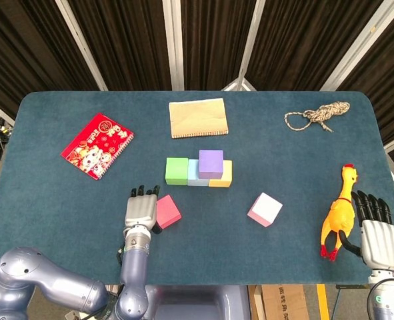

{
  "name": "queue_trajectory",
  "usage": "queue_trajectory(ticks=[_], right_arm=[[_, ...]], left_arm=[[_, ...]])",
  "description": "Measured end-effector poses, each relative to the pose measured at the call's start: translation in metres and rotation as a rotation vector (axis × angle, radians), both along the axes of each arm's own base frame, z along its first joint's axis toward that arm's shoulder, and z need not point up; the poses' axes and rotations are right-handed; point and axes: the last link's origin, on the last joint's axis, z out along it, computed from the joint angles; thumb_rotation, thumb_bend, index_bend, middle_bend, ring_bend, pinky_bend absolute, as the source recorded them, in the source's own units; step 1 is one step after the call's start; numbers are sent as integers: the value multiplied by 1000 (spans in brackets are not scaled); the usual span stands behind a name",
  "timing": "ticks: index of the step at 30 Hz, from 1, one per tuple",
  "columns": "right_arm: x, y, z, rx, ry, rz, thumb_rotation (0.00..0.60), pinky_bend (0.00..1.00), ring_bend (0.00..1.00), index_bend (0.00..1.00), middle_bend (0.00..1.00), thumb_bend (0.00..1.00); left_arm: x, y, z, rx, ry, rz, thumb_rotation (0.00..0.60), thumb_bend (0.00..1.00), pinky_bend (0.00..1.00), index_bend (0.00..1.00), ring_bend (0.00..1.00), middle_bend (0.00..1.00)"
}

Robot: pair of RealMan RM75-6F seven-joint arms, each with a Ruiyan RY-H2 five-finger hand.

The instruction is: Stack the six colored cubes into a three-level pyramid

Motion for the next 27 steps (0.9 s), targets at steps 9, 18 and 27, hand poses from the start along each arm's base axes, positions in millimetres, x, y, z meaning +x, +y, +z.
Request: queue_trajectory(ticks=[9,18,27], right_arm=[[0,0,0,-2,-9,0,600,0,0,76,89,341],[-2,0,1,0,-16,-3,600,0,0,76,89,341],[-1,0,0,4,-23,-4,600,0,0,76,89,340]], left_arm=[[2,-2,-7,-8,-6,2,600,125,36,135,0,210],[0,1,-8,20,1,-1,600,223,50,159,4,240],[2,4,-9,31,-13,-4,600,226,51,154,5,234]])
